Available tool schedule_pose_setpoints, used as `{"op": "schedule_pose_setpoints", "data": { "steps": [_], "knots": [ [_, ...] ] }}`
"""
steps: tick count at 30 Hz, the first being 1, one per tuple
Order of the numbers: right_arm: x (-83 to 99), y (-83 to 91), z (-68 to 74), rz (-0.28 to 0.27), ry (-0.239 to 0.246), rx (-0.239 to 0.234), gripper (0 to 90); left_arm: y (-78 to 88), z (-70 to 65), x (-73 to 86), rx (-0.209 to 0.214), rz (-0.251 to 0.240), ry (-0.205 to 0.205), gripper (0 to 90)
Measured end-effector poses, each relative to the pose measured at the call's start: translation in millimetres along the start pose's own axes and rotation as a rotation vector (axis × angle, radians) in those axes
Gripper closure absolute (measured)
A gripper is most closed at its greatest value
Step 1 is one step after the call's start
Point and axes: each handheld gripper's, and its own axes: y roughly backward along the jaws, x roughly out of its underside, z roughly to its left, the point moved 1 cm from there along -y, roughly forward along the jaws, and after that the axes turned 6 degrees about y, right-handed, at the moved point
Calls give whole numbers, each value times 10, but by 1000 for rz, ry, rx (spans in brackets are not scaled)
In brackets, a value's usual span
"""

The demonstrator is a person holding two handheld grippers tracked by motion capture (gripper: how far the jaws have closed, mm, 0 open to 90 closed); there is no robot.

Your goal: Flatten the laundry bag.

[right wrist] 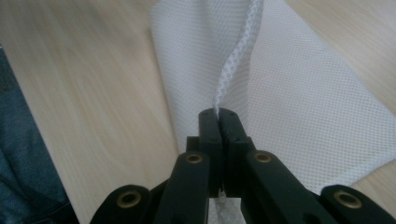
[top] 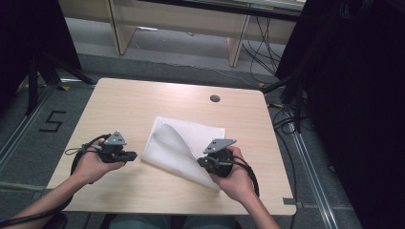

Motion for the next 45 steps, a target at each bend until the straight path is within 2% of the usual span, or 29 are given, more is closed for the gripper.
{"op": "schedule_pose_setpoints", "data": {
  "steps": [1, 3, 4, 7, 9, 10, 11, 13, 14, 15, 17, 20, 22, 23, 24, 26, 27, 29, 30, 31, 32, 33, 34, 37, 38, 40, 41, 43, 45],
  "knots": [
    [7, 10, 9, 10, 14, -8, 900, 3, 13, -5, -12, -8, 11, 839],
    [29, 18, 66, 13, 16, -21, 900, 4, 34, -22, -9, -10, 5, 836],
    [40, 13, 83, 10, 29, -23, 900, 1, 26, -25, -16, -14, 24, 836],
    [87, -17, 163, 12, 54, -48, 900, -5, 47, -37, -15, -15, 10, 832],
    [93, -15, 186, 20, 43, -60, 900, -12, 48, -31, -13, -18, 30, 831],
    [102, -17, 215, 29, 37, -71, 900, -5, 58, -31, -23, -14, 18, 831],
    [112, -14, 218, 33, 59, -79, 900, -5, 69, -29, -18, -14, 20, 829],
    [128, -20, 264, 35, 62, -92, 900, -2, 84, -29, -23, -19, 25, 828],
    [133, -25, 285, 34, 63, -98, 900, -5, 84, -26, -22, -24, 44, 827],
    [140, -19, 314, 41, 52, -100, 900, 5, 98, -31, -30, -25, 28, 824],
    [156, -22, 374, 49, 58, -125, 900, 2, 101, -31, -26, -34, 42, 816],
    [190, -20, 450, 59, 60, -144, 899, 0, 93, -28, -31, -38, 36, 814],
    [220, -23, 477, 70, 74, -164, 899, -2, 90, -31, -29, -38, 31, 812],
    [231, -31, 486, 66, 74, -164, 899, -6, 77, -35, -22, -44, 44, 811],
    [263, -47, 494, 70, 96, -174, 899, -3, 72, -41, -31, -48, 40, 809],
    [275, -51, 492, 76, 99, -179, 899, -6, 63, -47, -31, -52, 48, 808],
    [292, -52, 505, 86, 83, -181, 899, 0, 68, -50, -32, -47, 28, 806],
    [323, -65, 479, 103, 94, -188, 899, -15, 44, -44, -25, -47, 37, 797],
    [343, -70, 492, 114, 61, -182, 899, -23, 34, -39, -21, -44, 35, 794],
    [372, -92, 489, 125, 51, -188, 899, -32, 18, -32, -21, -42, 34, 789],
    [372, -92, 489, 125, 51, -188, 899, -37, 17, -33, -21, -35, 14, 789],
    [378, -92, 473, 139, 59, -189, 898, -50, -8, -27, -10, -34, 27, 787],
    [409, -123, 448, 152, 52, -187, 896, -54, -22, -32, -11, -29, 3, 780],
    [435, -147, 425, 166, 44, -185, 893, -79, -81, -44, 7, -36, 12, 773],
    [454, -165, 387, 183, 39, -170, 891, -82, -115, -62, 17, -35, -14, 763],
    [460, -173, 389, 189, 25, -178, 891, -96, -150, -66, 22, -40, -7, 758],
    [463, -187, 361, 195, 29, -164, 890, -103, -170, -72, 20, -42, -17, 751],
    [464, -219, 356, 204, 12, -168, 888, -119, -208, -81, 30, -41, -33, 736],
    [456, -268, 340, 212, 23, -169, 887, -144, -255, -84, 37, -36, -43, 719]
  ]
}}
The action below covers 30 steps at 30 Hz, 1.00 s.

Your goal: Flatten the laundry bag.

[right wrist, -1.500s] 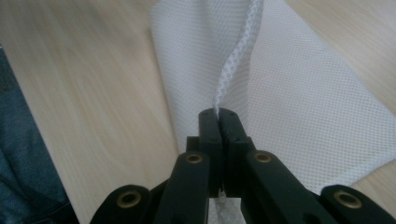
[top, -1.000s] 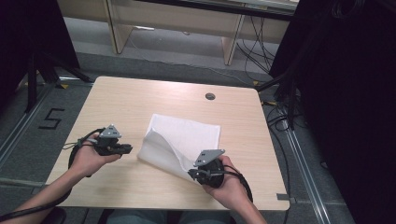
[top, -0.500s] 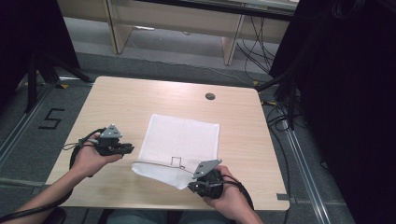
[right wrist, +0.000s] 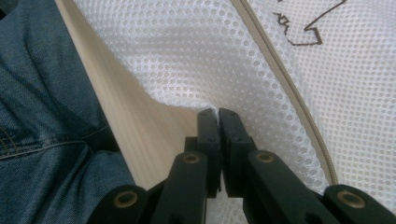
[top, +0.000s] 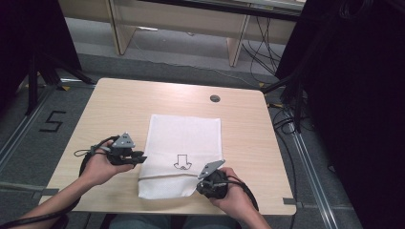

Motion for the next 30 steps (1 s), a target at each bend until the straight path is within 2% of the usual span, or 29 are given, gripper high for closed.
{"op": "schedule_pose_setpoints", "data": {
  "steps": [2, 3, 4, 5, 6, 7, 8, 9, 11, 12, 13, 14, 15, 16, 17, 18, 19, 20, 21, 22, 23, 24, 25, 26, 27, 28, 29, 30],
  "knots": [
    [-18, -31, 5, 6, -9, 0, 884, -24, -34, 3, 7, 9, -17, 713],
    [-39, -68, -3, 6, 8, 0, 882, -32, -41, 4, 15, 6, -23, 709],
    [-46, -73, 5, 10, 0, -4, 880, -46, -67, 13, 20, 12, -16, 707],
    [-64, -113, -9, 2, 36, -7, 877, -58, -83, 19, 23, 16, -21, 704],
    [-72, -128, 17, 13, 1, -8, 876, -70, -98, 26, 31, 23, -27, 699],
    [-83, -158, 9, 3, 28, -12, 874, -86, -115, 34, 38, 34, -38, 693],
    [-92, -178, 39, 13, 4, -20, 868, -96, -127, 40, 40, 39, -40, 687],
    [-99, -208, 56, 14, 25, -27, 847, -118, -150, 52, 50, 51, -53, 677],
    [-99, -210, 65, 14, 21, -29, 831, -132, -163, 59, 48, 54, -55, 675],
    [-94, -206, 70, 13, 8, -38, 787, -143, -175, 62, 56, 59, -74, 671],
    [-81, -180, 71, 8, -3, -44, 728, -149, -189, 70, 60, 64, -59, 666],
    [-73, -160, 58, -5, -5, -45, 702, -152, -191, 70, 58, 63, -69, 662],
    [-52, -82, 40, -42, -43, -47, 638, -151, -191, 71, 56, 66, -77, 656],
    [-52, -82, 40, -42, -43, -47, 638, -160, -191, 74, 61, 65, -79, 656],
    [-39, -36, 8, -72, -51, -43, 610, -170, -198, 89, 60, 71, -63, 656],
    [-19, 32, -13, -100, -99, -28, 583, -166, -203, 91, 66, 76, -79, 656],
    [15, 113, -71, -144, -158, 9, 555, -175, -220, 101, 78, 76, -59, 656],
    [15, 113, -71, -144, -158, 9, 555, -176, -221, 102, 80, 77, -67, 656],
    [53, 209, -129, -175, -197, 12, 556, -169, -217, 98, 73, 79, -89, 657],
    [53, 209, -129, -175, -197, 12, 556, -167, -230, 105, 86, 79, -63, 657],
    [74, 260, -156, -184, -221, 20, 561, -158, -223, 101, 87, 78, -79, 661],
    [102, 287, -188, -192, -232, 49, 580, -153, -223, 106, 83, 82, -75, 667],
    [182, 315, -263, -140, -227, 108, 671, -158, -234, 122, 91, 85, -56, 686],
    [182, 315, -263, -140, -227, 108, 671, -156, -239, 129, 100, 94, -64, 696],
    [217, 311, -285, -119, -240, 116, 737, -164, -253, 144, 102, 102, -59, 696],
    [265, 295, -310, -90, -271, 121, 807, -160, -257, 149, 113, 118, -78, 708],
    [304, 273, -328, -52, -299, 113, 853, -164, -272, 154, 114, 113, -76, 722],
    [352, 244, -357, -9, -299, 115, 898, -160, -270, 153, 117, 125, -84, 737]
  ]
}}
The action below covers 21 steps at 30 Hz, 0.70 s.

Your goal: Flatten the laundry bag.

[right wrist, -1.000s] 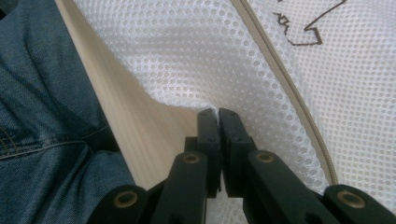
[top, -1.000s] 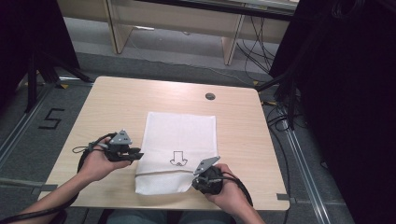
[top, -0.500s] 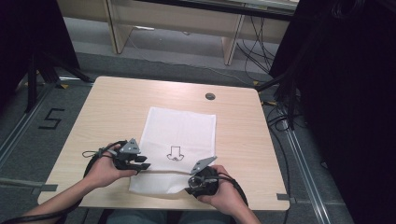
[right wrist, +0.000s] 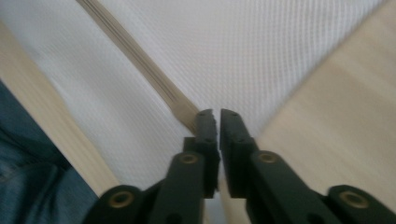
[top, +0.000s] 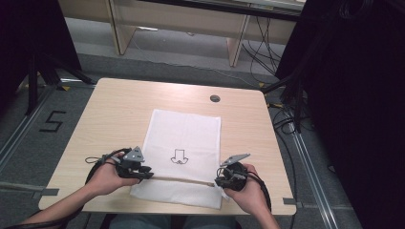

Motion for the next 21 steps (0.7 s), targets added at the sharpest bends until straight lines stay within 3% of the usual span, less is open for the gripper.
{"op": "schedule_pose_setpoints", "data": {
  "steps": [3, 4, 5, 9, 12, 13, 14, 16, 17, 18, 19, 21],
  "knots": [
    [53, -61, -36, 66, -40, 5, 900, -23, 11, 19, 2, 20, -24, 780],
    [57, -81, -46, 61, -27, 5, 900, -16, 34, 24, 5, 56, -60, 785],
    [59, -81, -31, 79, -50, 4, 900, -32, 38, 42, 7, 75, -57, 792],
    [62, -145, -16, 94, -39, -2, 900, -89, 43, 73, 8, 107, -68, 798],
    [59, -176, -1, 112, -59, 7, 900, -111, 21, 74, 10, 95, -39, 798],
    [59, -200, -22, 96, -29, 0, 900, -100, 31, 68, 5, 108, -67, 796],
    [59, -200, -22, 96, -29, 0, 900, -107, 24, 75, 9, 108, -53, 796],
    [61, -225, -17, 92, -32, -1, 900, -101, 37, 70, 8, 122, -82, 796],
    [58, -223, 2, 111, -56, 3, 900, -101, 33, 70, 11, 125, -80, 797],
    [52, -242, -3, 98, -23, 6, 900, -100, 30, 69, 11, 128, -82, 799],
    [51, -245, 1, 98, -19, 8, 900, -109, 15, 75, 15, 120, -60, 800],
    [50, -252, 12, 100, -24, 9, 900, -102, -5, 79, 13, 132, -66, 802]
  ]
}}
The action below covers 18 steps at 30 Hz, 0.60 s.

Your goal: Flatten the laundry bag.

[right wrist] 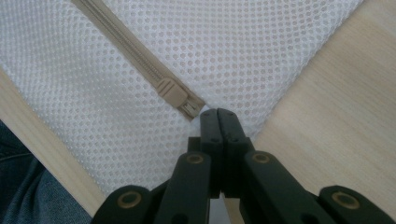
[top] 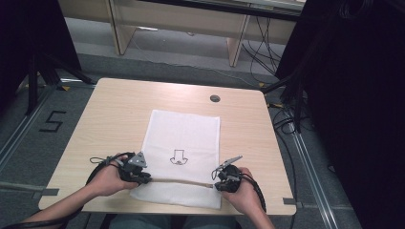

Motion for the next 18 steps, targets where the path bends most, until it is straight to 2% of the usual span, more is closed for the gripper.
{"op": "schedule_pose_setpoints", "data": {
  "steps": [1, 3, 4, 5, 6, 7, 8, 9, 11, 14, 15, 16, 18],
  "knots": [
    [-1, -2, 5, 4, 2, 4, 900, 13, 0, -1, -9, 13, -25, 802],
    [-4, -3, 20, 12, -6, 8, 900, 10, -24, 10, -5, 8, -4, 802],
    [-4, -8, 17, 1, 16, 7, 900, -5, -48, 17, 2, -20, 28, 802],
    [-4, -8, 17, 1, 16, 7, 900, -2, -44, 19, 3, -18, 26, 802],
    [-3, -9, 20, 1, 15, 9, 900, 24, -15, 23, -1, 16, -8, 802],
    [0, -4, 36, 12, -6, 5, 900, 24, -19, 26, 2, 9, 0, 803],
    [0, -9, 31, 3, 9, 2, 900, 31, -9, 28, 5, 13, -9, 803],
    [3, -11, 33, 0, 17, -3, 900, 9, -35, 37, 13, -20, 39, 803],
    [3, -11, 44, 1, 23, -5, 900, 38, -2, 36, 11, 15, -9, 802],
    [2, -10, 62, 3, 29, -8, 900, 42, -13, 45, 12, 20, 6, 803],
    [1, -11, 62, 2, 30, -7, 900, 46, -10, 41, 9, 22, -11, 803],
    [0, -11, 61, 4, 27, -8, 900, 42, -22, 45, 7, 21, 3, 802],
    [-1, -13, 56, 3, 26, -10, 900, 46, -26, 47, 7, 26, -7, 802]
  ]
}}
